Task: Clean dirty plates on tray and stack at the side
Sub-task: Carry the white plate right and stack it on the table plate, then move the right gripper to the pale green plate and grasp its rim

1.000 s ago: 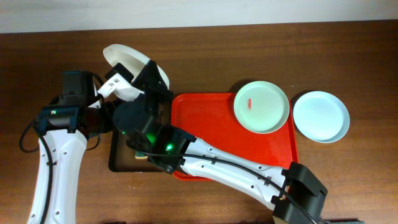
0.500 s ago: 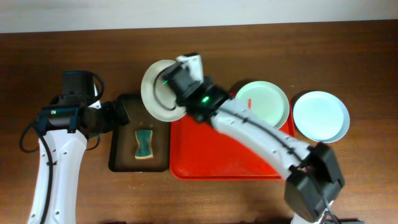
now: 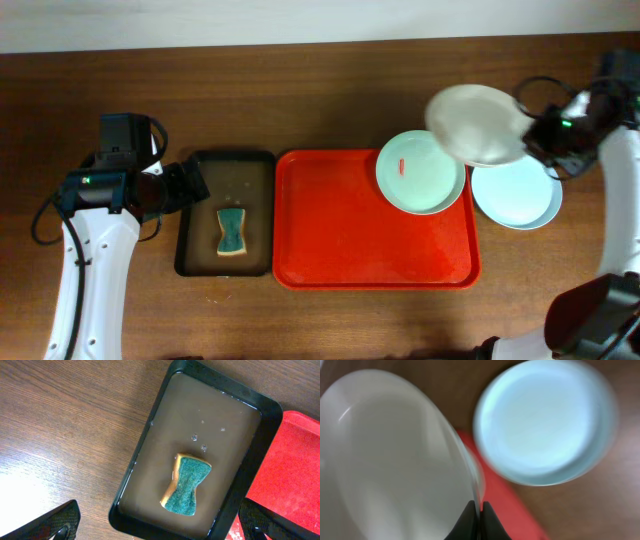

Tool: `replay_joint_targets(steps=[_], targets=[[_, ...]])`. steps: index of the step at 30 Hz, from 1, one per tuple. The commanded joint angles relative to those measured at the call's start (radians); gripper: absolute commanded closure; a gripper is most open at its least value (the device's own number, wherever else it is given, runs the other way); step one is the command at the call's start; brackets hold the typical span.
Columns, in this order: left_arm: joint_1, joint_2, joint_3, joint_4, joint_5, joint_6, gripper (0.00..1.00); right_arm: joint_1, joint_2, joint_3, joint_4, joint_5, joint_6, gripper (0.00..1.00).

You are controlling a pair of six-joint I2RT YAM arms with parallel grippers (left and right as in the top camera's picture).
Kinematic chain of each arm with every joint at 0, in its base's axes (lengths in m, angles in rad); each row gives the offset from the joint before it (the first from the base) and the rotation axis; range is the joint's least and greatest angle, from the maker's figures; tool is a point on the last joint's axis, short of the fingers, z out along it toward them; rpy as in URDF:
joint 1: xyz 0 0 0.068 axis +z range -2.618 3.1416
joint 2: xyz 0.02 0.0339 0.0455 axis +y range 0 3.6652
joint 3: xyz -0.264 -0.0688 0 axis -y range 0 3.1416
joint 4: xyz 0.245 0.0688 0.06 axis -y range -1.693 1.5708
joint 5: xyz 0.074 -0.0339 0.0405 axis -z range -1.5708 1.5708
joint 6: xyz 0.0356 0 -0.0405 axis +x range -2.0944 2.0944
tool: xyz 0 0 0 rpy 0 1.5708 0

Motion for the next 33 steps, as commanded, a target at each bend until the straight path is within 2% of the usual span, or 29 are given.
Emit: replay_joint_targets(steps=[1, 5, 10, 11, 12, 13, 14, 18, 20, 22, 24, 27, 33], targets=[[0.003, -0.005, 0.007, 0.002, 0.008, -0.006, 0.01, -0.126, -0.015, -0.058, -0.020, 0.148, -0.056, 0.96], [0.003, -0.005, 0.007, 0.002, 0.008, -0.006, 0.01, -0.192, -0.015, -0.248, 0.085, 0.193, -0.055, 0.96], [0.003, -0.005, 0.007, 0.002, 0.007, -0.006, 0.01, -0.196, -0.014, -0.400, 0.267, 0.193, -0.052, 0.95], [0.003, -0.005, 0.007, 0.002, 0.008, -0.006, 0.01, -0.196, -0.014, -0.403, 0.281, 0.193, -0.052, 0.87], [0.003, -0.005, 0.007, 0.002, 0.008, -0.006, 0.01, -0.196, -0.014, -0.403, 0.286, 0.193, -0.053, 0.59], [0.003, -0.005, 0.007, 0.002, 0.008, -0.006, 0.01, -0.196, -0.014, -0.403, 0.283, 0.189, -0.053, 0.21], [0.003, -0.005, 0.007, 0.002, 0.008, -0.006, 0.01, -0.196, -0.014, -0.403, 0.271, 0.176, -0.058, 0.13], [0.003, -0.005, 0.007, 0.002, 0.007, -0.006, 0.01, -0.165, -0.015, -0.403, 0.241, 0.016, -0.195, 0.11], [0.003, -0.005, 0.007, 0.002, 0.007, -0.006, 0.01, -0.076, -0.015, -0.403, 0.237, 0.016, -0.211, 0.13], [0.003, -0.005, 0.007, 0.002, 0.007, -0.006, 0.01, 0.013, -0.015, -0.403, 0.242, 0.019, -0.249, 0.21], [0.003, -0.005, 0.007, 0.002, 0.008, -0.006, 0.01, 0.103, -0.015, -0.403, 0.254, 0.020, -0.258, 0.21], [0.003, -0.005, 0.007, 0.002, 0.008, -0.006, 0.01, 0.226, -0.015, -0.403, 0.257, 0.018, -0.252, 0.29], [0.003, -0.005, 0.007, 0.002, 0.008, -0.006, 0.01, 0.491, -0.015, -0.403, 0.282, 0.016, -0.227, 0.30]])
